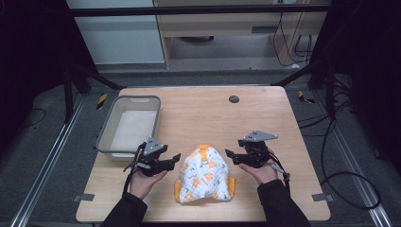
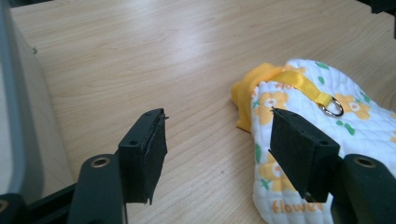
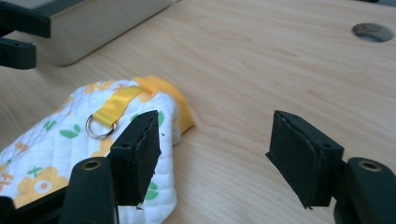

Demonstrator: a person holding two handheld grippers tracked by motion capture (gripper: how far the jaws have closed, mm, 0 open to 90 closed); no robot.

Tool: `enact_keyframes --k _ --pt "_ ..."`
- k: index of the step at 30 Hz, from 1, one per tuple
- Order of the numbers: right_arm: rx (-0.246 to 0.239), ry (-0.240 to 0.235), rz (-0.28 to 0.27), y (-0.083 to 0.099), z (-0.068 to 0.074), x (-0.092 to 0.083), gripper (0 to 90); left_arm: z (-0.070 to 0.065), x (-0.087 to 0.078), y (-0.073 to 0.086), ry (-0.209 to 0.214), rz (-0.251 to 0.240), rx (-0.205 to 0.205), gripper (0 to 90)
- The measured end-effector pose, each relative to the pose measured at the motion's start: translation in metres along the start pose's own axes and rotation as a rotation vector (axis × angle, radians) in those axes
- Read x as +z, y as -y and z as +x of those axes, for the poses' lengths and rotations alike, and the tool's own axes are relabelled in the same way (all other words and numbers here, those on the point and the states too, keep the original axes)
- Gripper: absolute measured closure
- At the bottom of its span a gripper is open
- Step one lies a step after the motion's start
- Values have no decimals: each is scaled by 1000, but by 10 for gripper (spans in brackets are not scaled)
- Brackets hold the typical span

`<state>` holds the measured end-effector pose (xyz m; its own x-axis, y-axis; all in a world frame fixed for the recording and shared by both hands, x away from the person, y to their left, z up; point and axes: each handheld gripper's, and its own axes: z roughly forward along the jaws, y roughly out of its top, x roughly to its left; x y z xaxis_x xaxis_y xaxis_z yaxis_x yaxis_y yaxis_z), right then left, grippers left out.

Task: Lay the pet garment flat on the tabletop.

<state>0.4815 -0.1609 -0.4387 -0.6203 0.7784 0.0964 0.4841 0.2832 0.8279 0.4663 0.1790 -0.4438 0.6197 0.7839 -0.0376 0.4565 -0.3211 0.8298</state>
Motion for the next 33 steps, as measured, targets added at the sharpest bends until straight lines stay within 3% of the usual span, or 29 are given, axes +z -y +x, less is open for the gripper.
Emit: enact_keyframes --k 7,12,15,23,33 --pt "-42 -50 57 7 12 18 356 -6 15 7 31 51 8 366" --pt "-54 -86 94 13 16 28 390 -9 22 11 71 76 -2 385" --pt "-56 -104 110 15 17 31 417 -12 27 12 89 102 13 403" --pt "-52 -151 152 19 19 38 589 -18 37 16 148 142 18 559" --pt "-54 -159 184 20 20 40 808 -20 45 19 201 180 -2 761"
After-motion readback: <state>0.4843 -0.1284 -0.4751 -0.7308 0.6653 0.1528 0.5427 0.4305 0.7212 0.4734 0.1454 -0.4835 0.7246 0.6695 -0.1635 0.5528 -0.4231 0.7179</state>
